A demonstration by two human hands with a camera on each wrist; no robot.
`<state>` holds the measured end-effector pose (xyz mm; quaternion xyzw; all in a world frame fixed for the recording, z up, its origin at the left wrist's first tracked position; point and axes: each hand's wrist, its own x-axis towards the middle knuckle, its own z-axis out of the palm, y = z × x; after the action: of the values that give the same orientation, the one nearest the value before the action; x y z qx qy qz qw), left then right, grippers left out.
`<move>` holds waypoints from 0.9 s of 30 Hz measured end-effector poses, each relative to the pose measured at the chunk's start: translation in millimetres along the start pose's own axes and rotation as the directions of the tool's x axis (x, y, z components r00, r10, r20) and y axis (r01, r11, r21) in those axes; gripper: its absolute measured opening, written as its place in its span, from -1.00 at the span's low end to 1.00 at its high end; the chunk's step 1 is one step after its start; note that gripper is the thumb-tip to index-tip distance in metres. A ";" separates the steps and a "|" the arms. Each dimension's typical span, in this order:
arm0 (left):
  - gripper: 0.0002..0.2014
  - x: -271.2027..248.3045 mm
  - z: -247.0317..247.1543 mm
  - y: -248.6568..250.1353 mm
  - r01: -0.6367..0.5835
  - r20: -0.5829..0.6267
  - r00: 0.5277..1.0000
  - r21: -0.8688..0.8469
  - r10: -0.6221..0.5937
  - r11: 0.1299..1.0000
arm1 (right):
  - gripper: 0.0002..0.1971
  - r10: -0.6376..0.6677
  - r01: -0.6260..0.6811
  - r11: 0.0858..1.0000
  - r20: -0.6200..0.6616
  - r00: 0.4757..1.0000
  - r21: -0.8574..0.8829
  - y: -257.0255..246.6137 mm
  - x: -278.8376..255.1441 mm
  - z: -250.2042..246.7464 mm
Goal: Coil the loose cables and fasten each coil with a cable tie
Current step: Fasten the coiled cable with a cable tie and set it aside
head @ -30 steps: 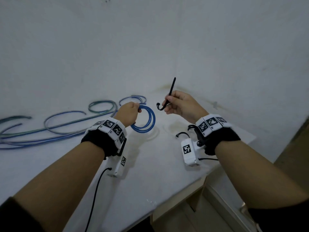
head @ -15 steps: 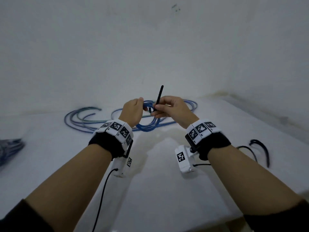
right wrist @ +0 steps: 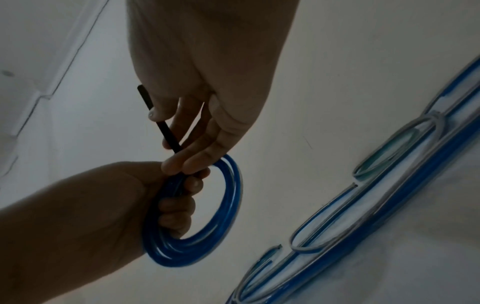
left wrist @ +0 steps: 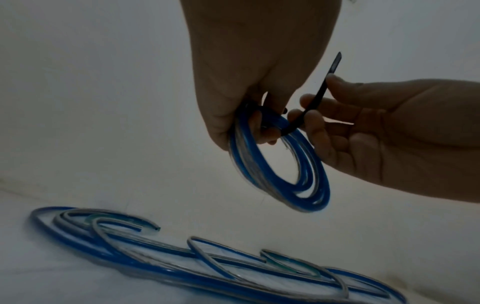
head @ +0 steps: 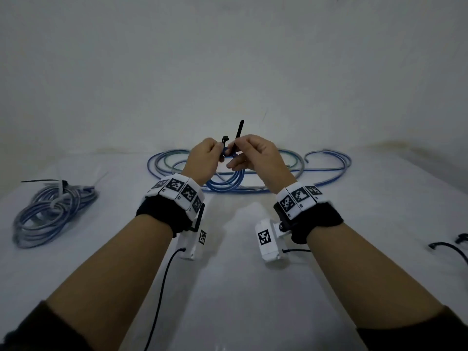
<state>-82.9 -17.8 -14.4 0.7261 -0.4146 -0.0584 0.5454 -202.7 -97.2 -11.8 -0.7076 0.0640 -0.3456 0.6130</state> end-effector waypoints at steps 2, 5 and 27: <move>-0.78 1.0 -4.6 -4.0 -0.047 -0.046 0.998 0.016 0.048 0.999 | -0.91 -0.016 0.017 0.999 -0.012 1.000 0.040 0.8 3.0 3.3; -0.85 4.0 -9.9 -7.4 -0.113 -0.090 0.989 0.025 0.115 0.993 | -0.95 -0.026 0.030 0.993 -0.033 0.999 0.115 3.9 6.1 6.2; -0.91 9.0 15.0 1.7 -0.248 -0.125 0.959 0.067 0.255 0.966 | -0.84 0.017 0.011 0.988 -0.180 0.983 0.154 23.2 4.9 -17.7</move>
<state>-86.0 -35.0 -15.7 0.6835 -0.4677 0.0703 0.5560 -201.3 -119.8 -30.8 -0.6237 0.0937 -0.4115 0.6580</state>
